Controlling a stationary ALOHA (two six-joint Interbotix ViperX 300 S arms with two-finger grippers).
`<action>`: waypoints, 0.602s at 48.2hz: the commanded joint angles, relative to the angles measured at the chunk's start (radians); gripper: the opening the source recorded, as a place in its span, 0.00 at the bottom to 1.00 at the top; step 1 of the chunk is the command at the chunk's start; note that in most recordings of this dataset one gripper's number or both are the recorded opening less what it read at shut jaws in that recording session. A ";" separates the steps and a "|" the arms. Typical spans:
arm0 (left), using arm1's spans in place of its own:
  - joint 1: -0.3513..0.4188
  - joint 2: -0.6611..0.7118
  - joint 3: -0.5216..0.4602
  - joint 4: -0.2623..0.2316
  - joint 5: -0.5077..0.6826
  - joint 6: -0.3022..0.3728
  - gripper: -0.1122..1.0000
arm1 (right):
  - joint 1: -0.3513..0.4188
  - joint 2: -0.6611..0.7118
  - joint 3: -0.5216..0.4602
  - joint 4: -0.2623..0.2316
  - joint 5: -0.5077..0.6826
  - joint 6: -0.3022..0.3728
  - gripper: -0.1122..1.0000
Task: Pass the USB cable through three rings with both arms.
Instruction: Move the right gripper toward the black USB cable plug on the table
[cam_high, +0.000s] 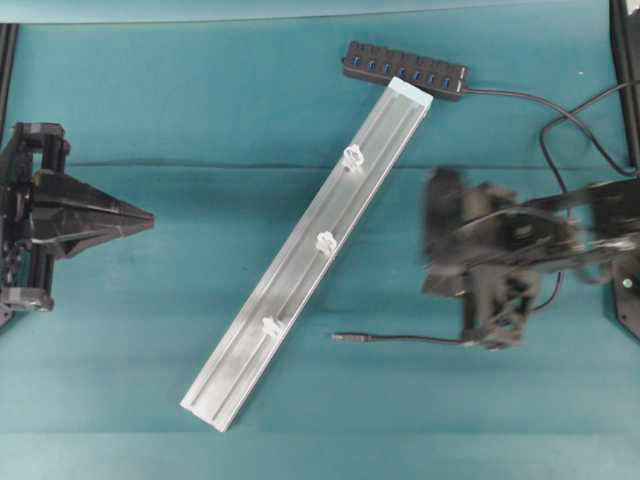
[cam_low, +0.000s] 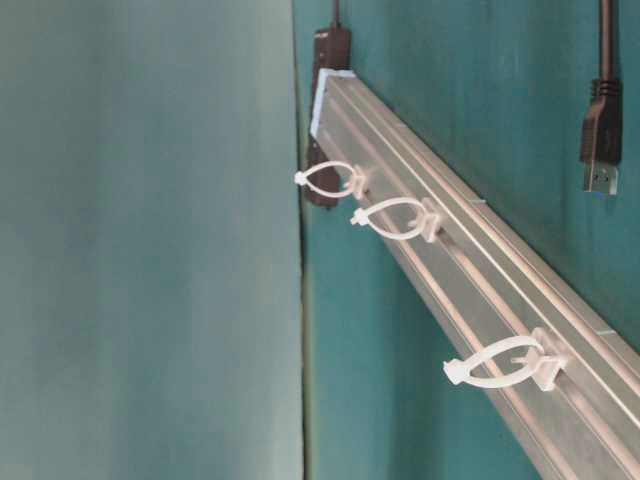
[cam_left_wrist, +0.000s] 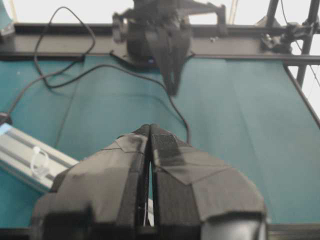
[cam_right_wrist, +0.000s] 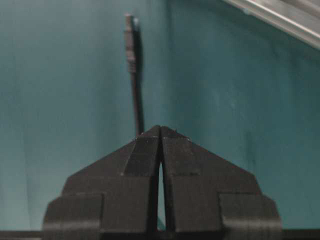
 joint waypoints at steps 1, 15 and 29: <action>0.002 0.009 -0.029 0.003 -0.005 0.005 0.09 | 0.012 0.058 -0.052 -0.003 0.009 -0.028 0.11; 0.003 0.008 -0.038 0.003 -0.005 0.009 0.09 | 0.000 0.193 -0.156 0.002 0.115 -0.012 0.44; 0.005 0.006 -0.037 0.003 0.032 0.006 0.09 | 0.008 0.255 -0.167 0.003 0.097 0.011 0.86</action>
